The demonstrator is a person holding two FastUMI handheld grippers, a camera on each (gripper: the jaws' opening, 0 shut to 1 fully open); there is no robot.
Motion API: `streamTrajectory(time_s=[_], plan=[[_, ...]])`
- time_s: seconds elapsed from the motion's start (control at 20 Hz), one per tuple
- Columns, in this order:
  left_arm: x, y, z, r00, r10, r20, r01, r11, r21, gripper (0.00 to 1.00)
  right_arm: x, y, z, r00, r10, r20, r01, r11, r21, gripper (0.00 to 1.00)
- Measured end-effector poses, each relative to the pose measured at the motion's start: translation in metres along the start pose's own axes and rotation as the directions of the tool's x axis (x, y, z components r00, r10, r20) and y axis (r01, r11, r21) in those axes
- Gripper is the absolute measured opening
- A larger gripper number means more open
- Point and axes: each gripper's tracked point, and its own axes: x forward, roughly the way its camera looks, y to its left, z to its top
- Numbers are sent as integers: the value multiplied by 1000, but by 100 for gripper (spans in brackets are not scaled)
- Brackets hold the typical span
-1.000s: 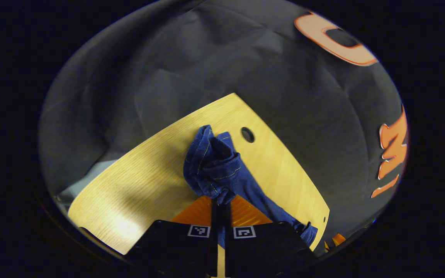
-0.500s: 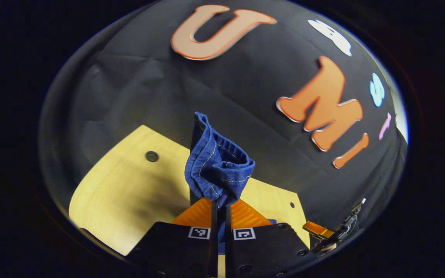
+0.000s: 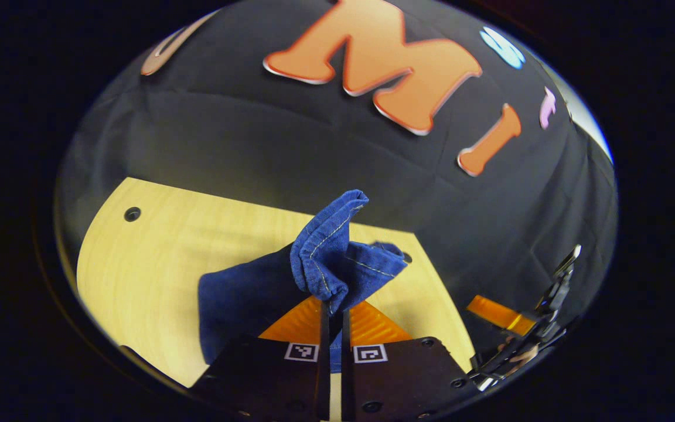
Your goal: Grasp the waist and the cuffs of the jeans and fold them to make the two legs overlap; first hold the waist and fold one-third of the jeans toward the cuffs, then hold the cuffs and fold the remaining one-third in the same direction to finish folding.
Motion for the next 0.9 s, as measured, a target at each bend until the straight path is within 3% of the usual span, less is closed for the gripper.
streamTrajectory(time_s=[0.15, 0.3, 0.45, 0.6, 0.7, 0.8, 0.85, 0.9], plan=[[59, -24, -56, 996, 50, -79, -42, 995, 94, 7, -14, -34, 3, 998, -56, 17, 56, 997, -55, 97], [99, -38, -105, 984, 146, -107, -120, 969, 217, 7, -23, -51, -1, 998, -69, 8, 70, 996, -62, 97], [120, -27, -130, 961, 259, -95, -213, 916, 339, 8, -30, -61, -9, 997, -78, -5, 77, 994, -75, 97], [127, -14, -149, 932, 353, -79, -279, 840, 465, 10, -35, -64, -16, 996, -85, -20, 82, 990, -116, 97], [134, -9, -152, 924, 378, -65, -291, 802, 522, 10, -39, -64, -18, 996, -82, -25, 79, 989, -123, 98], [133, -12, -150, 915, 398, -58, -301, 773, 558, 35, -41, -64, -17, 996, -81, -23, 78, 988, -131, 98], [133, -13, -149, 916, 398, -50, -304, 770, 561, 36, -42, -63, -17, 996, -84, -21, 80, 987, -140, 97], [128, -25, -150, 931, 360, -60, -274, 798, 536, 39, -44, -64, -15, 996, -87, -20, 83, 985, -151, 97]])
